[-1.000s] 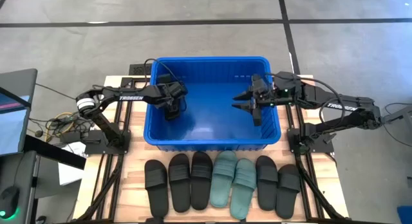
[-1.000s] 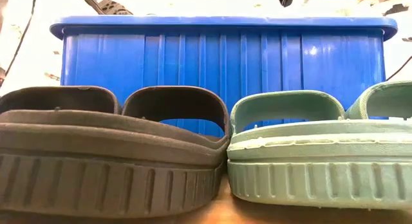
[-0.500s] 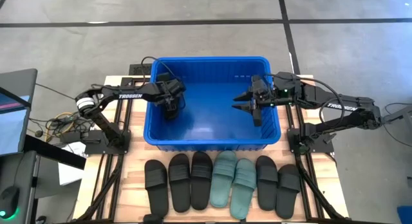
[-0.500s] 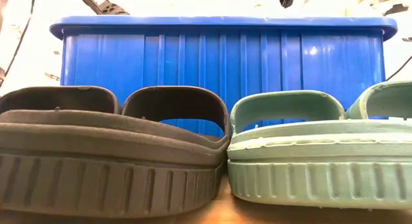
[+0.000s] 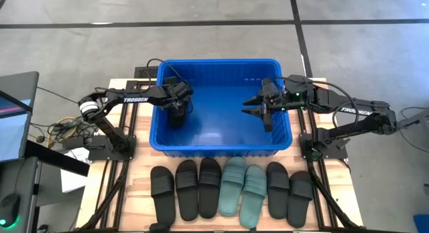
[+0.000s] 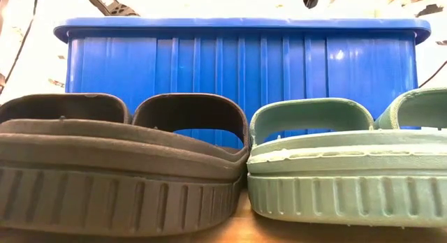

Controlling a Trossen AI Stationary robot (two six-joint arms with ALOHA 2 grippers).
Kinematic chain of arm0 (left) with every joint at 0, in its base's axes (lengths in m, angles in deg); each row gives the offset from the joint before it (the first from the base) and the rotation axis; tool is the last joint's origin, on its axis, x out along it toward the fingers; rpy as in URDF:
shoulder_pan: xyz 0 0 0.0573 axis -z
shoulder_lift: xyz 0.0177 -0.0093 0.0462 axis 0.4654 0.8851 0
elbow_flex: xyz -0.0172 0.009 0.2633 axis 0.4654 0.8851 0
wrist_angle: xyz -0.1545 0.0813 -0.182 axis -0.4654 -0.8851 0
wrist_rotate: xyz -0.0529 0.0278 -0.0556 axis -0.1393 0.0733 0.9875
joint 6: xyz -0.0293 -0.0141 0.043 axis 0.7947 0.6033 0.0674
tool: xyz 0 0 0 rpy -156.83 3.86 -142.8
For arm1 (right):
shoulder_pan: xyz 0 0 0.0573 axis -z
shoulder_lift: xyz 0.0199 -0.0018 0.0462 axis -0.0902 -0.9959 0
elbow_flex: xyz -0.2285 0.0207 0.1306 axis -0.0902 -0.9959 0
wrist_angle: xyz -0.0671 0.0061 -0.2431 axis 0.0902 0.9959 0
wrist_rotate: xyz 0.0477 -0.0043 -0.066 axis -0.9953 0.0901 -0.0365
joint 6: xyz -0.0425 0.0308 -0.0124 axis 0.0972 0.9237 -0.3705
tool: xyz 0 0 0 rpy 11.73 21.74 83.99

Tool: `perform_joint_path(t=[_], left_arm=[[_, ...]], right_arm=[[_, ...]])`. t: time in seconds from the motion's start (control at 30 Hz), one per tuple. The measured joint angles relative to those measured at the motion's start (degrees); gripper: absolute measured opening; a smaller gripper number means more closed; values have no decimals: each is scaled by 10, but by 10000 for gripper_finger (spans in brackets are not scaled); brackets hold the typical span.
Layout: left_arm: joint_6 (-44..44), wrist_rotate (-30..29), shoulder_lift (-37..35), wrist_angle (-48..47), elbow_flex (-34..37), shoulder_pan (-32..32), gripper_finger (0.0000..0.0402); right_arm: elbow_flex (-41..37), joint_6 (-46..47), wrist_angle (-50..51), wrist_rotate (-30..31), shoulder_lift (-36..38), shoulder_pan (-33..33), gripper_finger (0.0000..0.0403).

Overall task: Pick and place slides into bin
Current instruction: Put the black slide into the blue bin

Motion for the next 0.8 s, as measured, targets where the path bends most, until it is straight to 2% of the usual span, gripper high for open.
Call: perform_joint_path(t=[0.2,0.57,0.8], left_arm=[[26,13,0,1,0,0,115],[17,14,0,-14,0,-1,138],[17,40,0,-23,0,-1,157]], right_arm=[[0,3,0,0,0,0,120],[0,9,0,0,0,0,120],[0,9,0,0,0,0,120]])
